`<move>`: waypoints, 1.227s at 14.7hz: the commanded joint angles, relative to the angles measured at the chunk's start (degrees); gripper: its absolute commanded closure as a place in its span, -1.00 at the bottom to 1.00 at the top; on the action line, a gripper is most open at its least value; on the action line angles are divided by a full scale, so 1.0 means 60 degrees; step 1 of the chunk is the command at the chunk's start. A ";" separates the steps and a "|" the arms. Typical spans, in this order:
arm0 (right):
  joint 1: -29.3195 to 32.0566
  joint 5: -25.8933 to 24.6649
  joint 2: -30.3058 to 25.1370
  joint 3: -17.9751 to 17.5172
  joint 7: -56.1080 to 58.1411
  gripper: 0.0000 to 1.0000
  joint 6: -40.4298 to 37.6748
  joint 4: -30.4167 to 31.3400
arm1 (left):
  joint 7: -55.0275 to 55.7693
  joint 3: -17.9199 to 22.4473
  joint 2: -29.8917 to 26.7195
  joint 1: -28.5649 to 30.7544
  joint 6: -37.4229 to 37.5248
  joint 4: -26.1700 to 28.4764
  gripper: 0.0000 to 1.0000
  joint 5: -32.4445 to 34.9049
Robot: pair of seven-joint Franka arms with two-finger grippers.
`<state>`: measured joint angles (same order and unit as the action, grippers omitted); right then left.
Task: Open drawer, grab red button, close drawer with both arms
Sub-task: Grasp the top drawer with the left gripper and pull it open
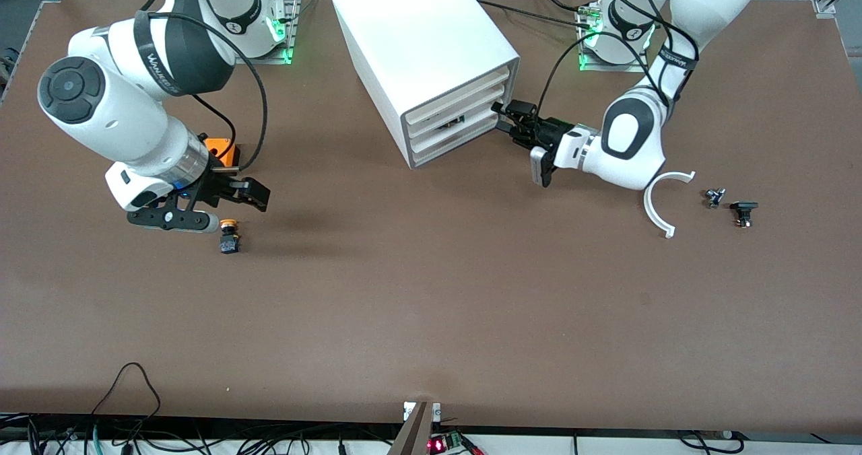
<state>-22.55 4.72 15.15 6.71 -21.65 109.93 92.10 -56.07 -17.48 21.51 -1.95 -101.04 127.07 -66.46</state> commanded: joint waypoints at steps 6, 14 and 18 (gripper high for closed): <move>-0.0649 0.0004 0.0727 0.0054 -0.2132 -1.00 -0.0567 -0.1213 | -0.1582 -0.0764 0.0487 -0.0071 -0.0723 0.0720 0.06 -0.1344; -0.0971 0.0063 0.1488 0.0040 -0.4093 -1.00 -0.1269 -0.2748 | -0.1715 -0.0706 0.0575 0.0031 -0.0811 0.0620 1.00 -0.1389; -0.1265 0.0078 0.2132 0.0040 -0.5559 -1.00 -0.1607 -0.3892 | -0.0459 -0.0471 0.0735 0.0528 -0.0797 -0.0579 1.00 0.0218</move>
<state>-29.18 4.72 24.29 6.70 -50.40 102.57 74.97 -63.62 -20.64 25.17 -0.86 -105.39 128.60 -70.36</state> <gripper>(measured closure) 0.000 0.872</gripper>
